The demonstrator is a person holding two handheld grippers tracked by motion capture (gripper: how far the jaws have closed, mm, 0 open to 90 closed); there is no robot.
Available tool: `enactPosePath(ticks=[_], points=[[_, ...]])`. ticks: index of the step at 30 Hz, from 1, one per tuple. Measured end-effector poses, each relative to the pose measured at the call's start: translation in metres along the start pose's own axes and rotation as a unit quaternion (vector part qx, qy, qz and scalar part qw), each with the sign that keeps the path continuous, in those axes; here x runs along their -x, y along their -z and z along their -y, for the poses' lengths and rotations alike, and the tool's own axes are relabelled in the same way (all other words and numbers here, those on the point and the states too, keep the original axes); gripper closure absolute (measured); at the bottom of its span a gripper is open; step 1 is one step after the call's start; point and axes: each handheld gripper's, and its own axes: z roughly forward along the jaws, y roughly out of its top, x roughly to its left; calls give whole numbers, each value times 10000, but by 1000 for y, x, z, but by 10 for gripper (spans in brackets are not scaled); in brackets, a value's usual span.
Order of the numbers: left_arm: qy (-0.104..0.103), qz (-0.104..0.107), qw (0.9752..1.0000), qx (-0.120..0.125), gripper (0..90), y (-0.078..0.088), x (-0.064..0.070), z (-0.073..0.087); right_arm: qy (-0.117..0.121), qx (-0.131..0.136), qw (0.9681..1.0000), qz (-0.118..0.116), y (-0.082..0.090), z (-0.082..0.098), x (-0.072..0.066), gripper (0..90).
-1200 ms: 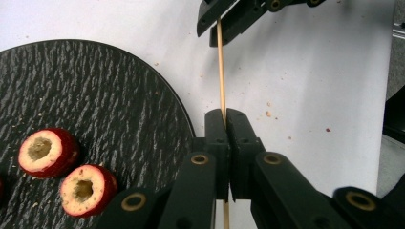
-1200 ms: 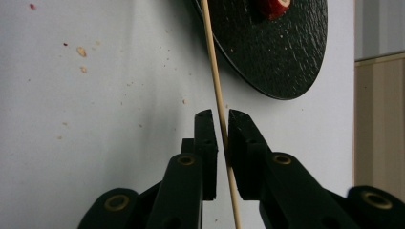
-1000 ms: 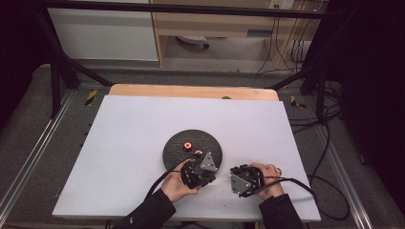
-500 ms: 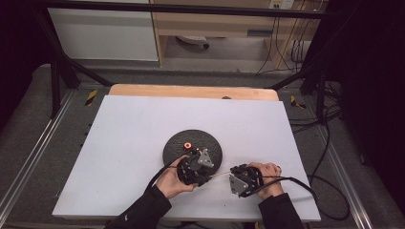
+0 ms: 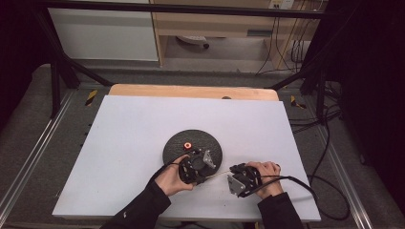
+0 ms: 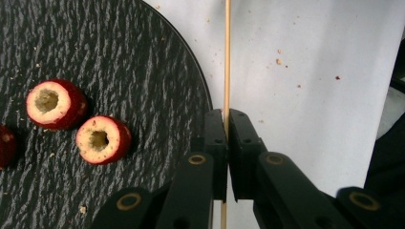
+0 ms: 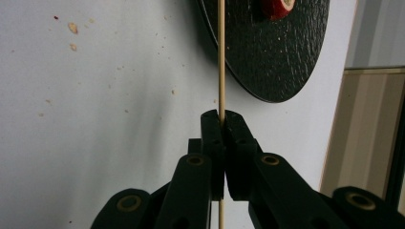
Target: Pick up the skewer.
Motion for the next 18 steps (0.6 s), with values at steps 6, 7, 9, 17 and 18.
enactPosePath(ticks=[6,7,9,17,18], points=[[-54,-92,9999,-92,880,-2,4,0,-18,-2,10000,22,1,-2,-1,883],[-52,-99,9999,-103,882,-2,5,0,-7,7,10000,8,1,-2,0,881],[-46,-116,9999,-78,884,-1,5,0,-33,11,10000,6,1,-2,0,877],[54,-259,9996,8,886,6,0,10,-1239,231,9920,95,5,8,8,602],[73,-267,9996,31,886,8,-1,12,-1529,307,9877,136,6,11,8,553]])
